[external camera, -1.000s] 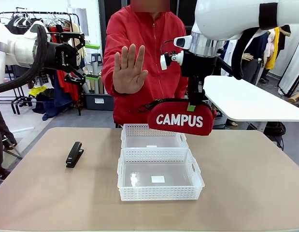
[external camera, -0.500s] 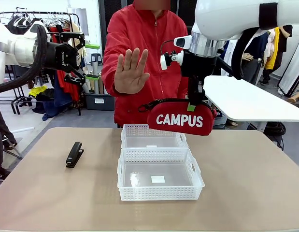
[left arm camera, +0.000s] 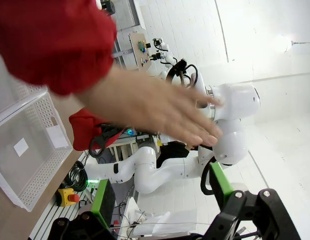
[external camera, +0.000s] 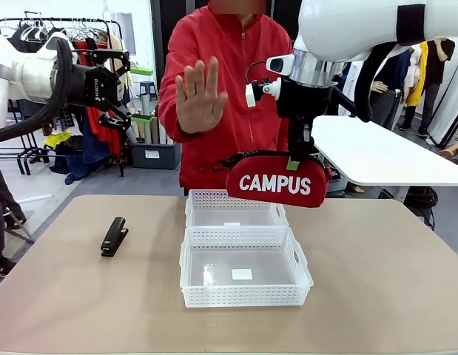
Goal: Distribute items into two baskets.
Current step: Place the picked Pencil pouch into the Organizing basket as instructed by the person.
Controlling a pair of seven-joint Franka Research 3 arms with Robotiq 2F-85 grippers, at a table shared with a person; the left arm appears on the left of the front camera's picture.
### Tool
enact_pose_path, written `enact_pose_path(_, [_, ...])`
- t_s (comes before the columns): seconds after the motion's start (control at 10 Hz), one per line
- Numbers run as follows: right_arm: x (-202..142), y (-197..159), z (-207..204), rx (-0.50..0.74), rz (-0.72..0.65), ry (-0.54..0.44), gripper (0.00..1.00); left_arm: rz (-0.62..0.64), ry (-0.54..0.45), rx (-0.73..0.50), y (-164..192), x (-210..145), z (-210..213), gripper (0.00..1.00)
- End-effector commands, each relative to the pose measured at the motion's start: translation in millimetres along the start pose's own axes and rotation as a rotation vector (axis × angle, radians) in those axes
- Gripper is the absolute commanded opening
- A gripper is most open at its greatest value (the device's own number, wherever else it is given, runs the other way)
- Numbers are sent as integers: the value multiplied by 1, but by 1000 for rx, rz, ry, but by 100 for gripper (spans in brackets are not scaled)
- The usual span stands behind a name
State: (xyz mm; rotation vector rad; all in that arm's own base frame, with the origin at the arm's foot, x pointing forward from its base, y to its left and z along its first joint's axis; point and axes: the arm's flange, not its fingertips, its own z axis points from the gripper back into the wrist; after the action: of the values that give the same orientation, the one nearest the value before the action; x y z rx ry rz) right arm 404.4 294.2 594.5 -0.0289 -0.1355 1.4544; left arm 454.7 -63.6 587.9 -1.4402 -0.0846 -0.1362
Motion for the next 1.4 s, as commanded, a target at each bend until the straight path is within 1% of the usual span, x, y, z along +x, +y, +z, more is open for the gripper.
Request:
enact_pose_path(0.0, [0,0,1,-7,2,-7,0,3,-1,-3,-1,0,1,100])
enact_pose_path(1.3, [0,0,1,-7,2,-7,0,3,-1,-3,-1,0,1,100])
